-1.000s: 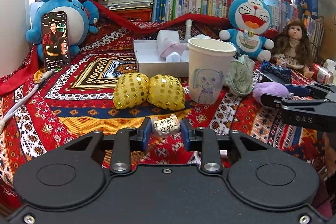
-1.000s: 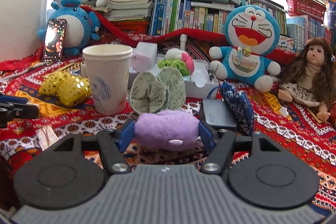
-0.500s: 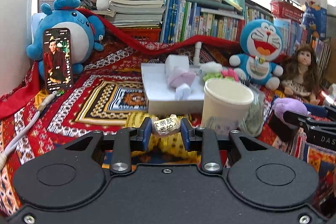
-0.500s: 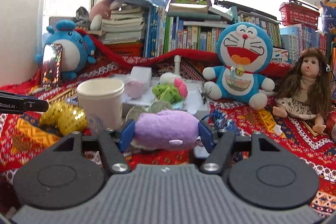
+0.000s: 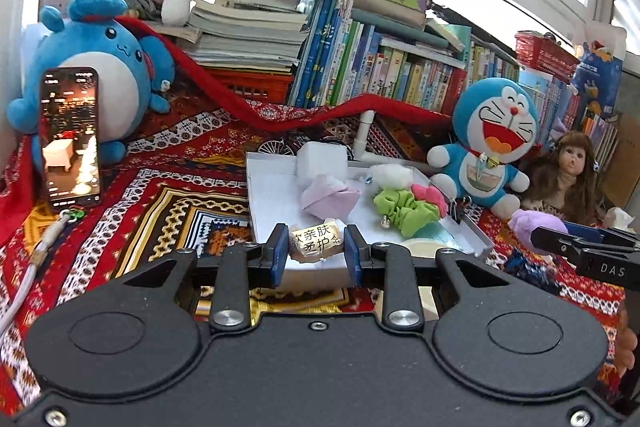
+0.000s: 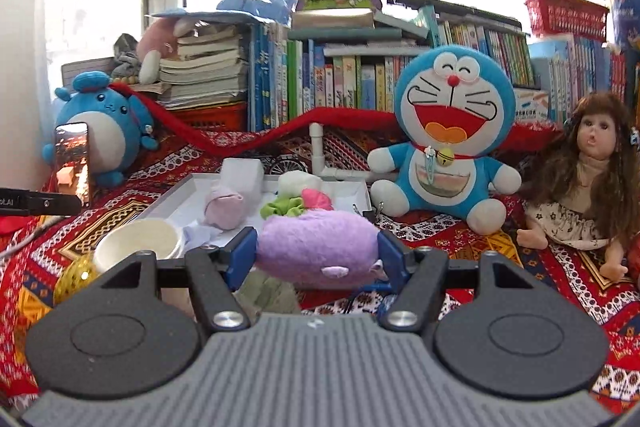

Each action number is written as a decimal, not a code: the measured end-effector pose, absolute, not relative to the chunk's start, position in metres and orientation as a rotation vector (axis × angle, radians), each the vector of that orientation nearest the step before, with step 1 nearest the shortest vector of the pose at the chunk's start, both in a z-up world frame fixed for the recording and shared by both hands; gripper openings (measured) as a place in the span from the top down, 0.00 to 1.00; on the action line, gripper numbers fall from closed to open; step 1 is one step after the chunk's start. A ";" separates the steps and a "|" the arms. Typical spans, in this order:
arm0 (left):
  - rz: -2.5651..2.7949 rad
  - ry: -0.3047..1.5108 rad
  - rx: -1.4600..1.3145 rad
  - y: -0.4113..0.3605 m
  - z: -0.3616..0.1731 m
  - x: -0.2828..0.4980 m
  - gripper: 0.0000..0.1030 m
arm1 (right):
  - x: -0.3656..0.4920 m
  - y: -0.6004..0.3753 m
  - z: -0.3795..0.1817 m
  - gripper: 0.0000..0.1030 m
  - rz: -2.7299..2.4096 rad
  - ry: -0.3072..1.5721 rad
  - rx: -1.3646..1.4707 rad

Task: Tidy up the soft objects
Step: 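Lift and carry the packet and purple plush ball with both tools toward the box, then lower the held packet and purple plush ball with both tools into the box, then open the left tool to drop the packet while the right tool releases the plush ball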

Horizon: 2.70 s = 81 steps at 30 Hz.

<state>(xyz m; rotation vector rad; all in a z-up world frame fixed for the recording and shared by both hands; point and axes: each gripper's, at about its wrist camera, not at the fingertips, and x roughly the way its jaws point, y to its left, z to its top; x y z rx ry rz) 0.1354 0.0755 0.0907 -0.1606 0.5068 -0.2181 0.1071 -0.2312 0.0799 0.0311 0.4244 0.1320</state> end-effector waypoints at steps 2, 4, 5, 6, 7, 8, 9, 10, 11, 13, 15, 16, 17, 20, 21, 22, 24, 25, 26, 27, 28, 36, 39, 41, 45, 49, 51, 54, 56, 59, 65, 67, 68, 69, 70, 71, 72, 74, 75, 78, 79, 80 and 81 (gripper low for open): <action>-0.212 0.536 -0.170 0.076 0.091 0.152 0.73 | 0.125 -0.235 0.084 0.34 0.135 0.472 0.038; -0.211 0.579 -0.194 0.076 0.090 0.169 0.73 | 0.142 -0.238 0.087 0.34 0.132 0.517 0.043; -0.214 0.599 -0.206 0.076 0.088 0.176 0.73 | 0.150 -0.239 0.088 0.34 0.129 0.534 0.046; -0.216 0.618 -0.218 0.075 0.087 0.183 0.73 | 0.156 -0.240 0.089 0.34 0.124 0.554 0.051; -0.218 0.635 -0.226 0.075 0.086 0.192 0.73 | 0.165 -0.241 0.090 0.34 0.119 0.578 0.060; -0.220 0.649 -0.226 0.073 0.084 0.198 0.73 | 0.171 -0.242 0.090 0.34 0.117 0.597 0.071; -0.224 0.666 -0.224 0.071 0.082 0.205 0.73 | 0.177 -0.242 0.089 0.34 0.114 0.614 0.077; -0.227 0.679 -0.223 0.069 0.080 0.211 0.73 | 0.182 -0.242 0.088 0.34 0.110 0.626 0.078; -0.231 0.691 -0.221 0.068 0.079 0.216 0.73 | 0.188 -0.242 0.087 0.34 0.104 0.637 0.078; -0.234 0.714 -0.217 0.064 0.075 0.228 0.73 | 0.198 -0.241 0.083 0.34 0.096 0.661 0.077; -0.234 0.734 -0.220 0.061 0.072 0.238 0.73 | 0.208 -0.240 0.078 0.34 0.091 0.691 0.081; -0.234 0.742 -0.217 0.060 0.071 0.243 0.73 | 0.212 -0.239 0.076 0.34 0.090 0.705 0.085; -0.230 0.751 -0.213 0.059 0.070 0.247 0.73 | 0.215 -0.238 0.073 0.34 0.090 0.717 0.089; -0.221 0.780 -0.209 0.056 0.065 0.260 0.73 | 0.221 -0.235 0.068 0.34 0.090 0.731 0.090; -0.220 0.790 -0.213 0.056 0.063 0.264 0.73 | 0.223 -0.234 0.067 0.34 0.091 0.732 0.089; -0.221 0.796 -0.214 0.055 0.062 0.266 0.73 | 0.224 -0.233 0.066 0.34 0.092 0.735 0.087; -0.216 0.806 -0.204 0.053 0.059 0.270 0.73 | 0.227 -0.231 0.065 0.34 0.092 0.741 0.078; -0.210 0.809 -0.198 0.052 0.057 0.272 0.73 | 0.228 -0.230 0.064 0.34 0.091 0.744 0.072; -0.206 0.814 -0.192 0.051 0.055 0.274 0.73 | 0.229 -0.229 0.064 0.34 0.090 0.747 0.068; -0.203 0.820 -0.187 0.049 0.053 0.276 0.73 | 0.230 -0.228 0.063 0.34 0.091 0.749 0.066; -0.201 0.827 -0.181 0.048 0.051 0.277 0.73 | 0.231 -0.227 0.063 0.34 0.094 0.750 0.066; -0.198 0.838 -0.145 0.042 0.041 0.280 0.73 | 0.235 -0.224 0.058 0.34 0.120 0.753 0.105; -0.198 0.845 -0.142 0.042 0.038 0.280 0.73 | 0.237 -0.224 0.054 0.34 0.123 0.762 0.125; -0.196 0.849 -0.144 0.043 0.037 0.281 0.73 | 0.238 -0.223 0.052 0.34 0.132 0.768 0.141; -0.194 0.856 -0.154 0.045 0.034 0.281 0.73 | 0.239 -0.221 0.049 0.34 0.135 0.772 0.151; -0.194 0.863 -0.156 0.046 0.033 0.282 0.73 | 0.241 -0.222 0.047 0.34 0.132 0.778 0.160; -0.194 0.866 -0.160 0.046 0.033 0.282 0.73 | 0.241 -0.223 0.046 0.34 0.129 0.780 0.163; -0.197 0.874 -0.165 0.047 0.032 0.284 0.73 | 0.242 -0.225 0.044 0.34 0.128 0.786 0.173; -0.196 0.878 -0.164 0.046 0.030 0.284 0.72 | 0.242 -0.226 0.042 0.34 0.128 0.789 0.178; -0.192 0.881 -0.164 0.046 0.029 0.284 0.73 | 0.242 -0.228 0.040 0.34 0.129 0.794 0.189; -0.197 0.882 -0.163 0.045 0.028 0.282 0.73 | 0.241 -0.231 0.035 0.34 0.128 0.810 0.200; -0.196 0.883 -0.163 0.045 0.028 0.282 0.73 | 0.241 -0.231 0.035 0.33 0.130 0.809 0.205; -0.196 0.882 -0.163 0.045 0.028 0.282 0.73 | 0.241 -0.231 0.035 0.33 0.130 0.809 0.205; -0.196 0.882 -0.162 0.045 0.028 0.282 0.72 | 0.241 -0.231 0.035 0.33 0.130 0.808 0.205; -0.195 0.882 -0.162 0.044 0.028 0.282 0.72 | 0.241 -0.231 0.035 0.33 0.130 0.808 0.206; -0.196 0.882 -0.163 0.044 0.028 0.282 0.71 | 0.241 -0.231 0.035 0.33 0.130 0.808 0.206; -0.197 0.882 -0.164 0.044 0.028 0.282 0.70 | 0.241 -0.231 0.035 0.33 0.130 0.808 0.205; -0.200 0.881 -0.168 0.044 0.028 0.281 0.68 | 0.241 -0.231 0.035 0.32 0.130 0.808 0.205; -0.200 0.879 -0.169 0.044 0.028 0.281 0.66 | 0.240 -0.231 0.035 0.32 0.129 0.807 0.205; -0.201 0.874 -0.174 0.045 0.029 0.280 0.63 | 0.240 -0.231 0.036 0.32 0.128 0.807 0.204; -0.200 0.872 -0.176 0.046 0.029 0.280 0.63 | 0.240 -0.231 0.036 0.32 0.129 0.807 0.203; -0.200 0.870 -0.180 0.046 0.030 0.279 0.62 | 0.240 -0.231 0.036 0.31 0.128 0.806 0.203; -0.200 0.868 -0.185 0.047 0.030 0.278 0.61 | 0.240 -0.231 0.037 0.31 0.127 0.806 0.201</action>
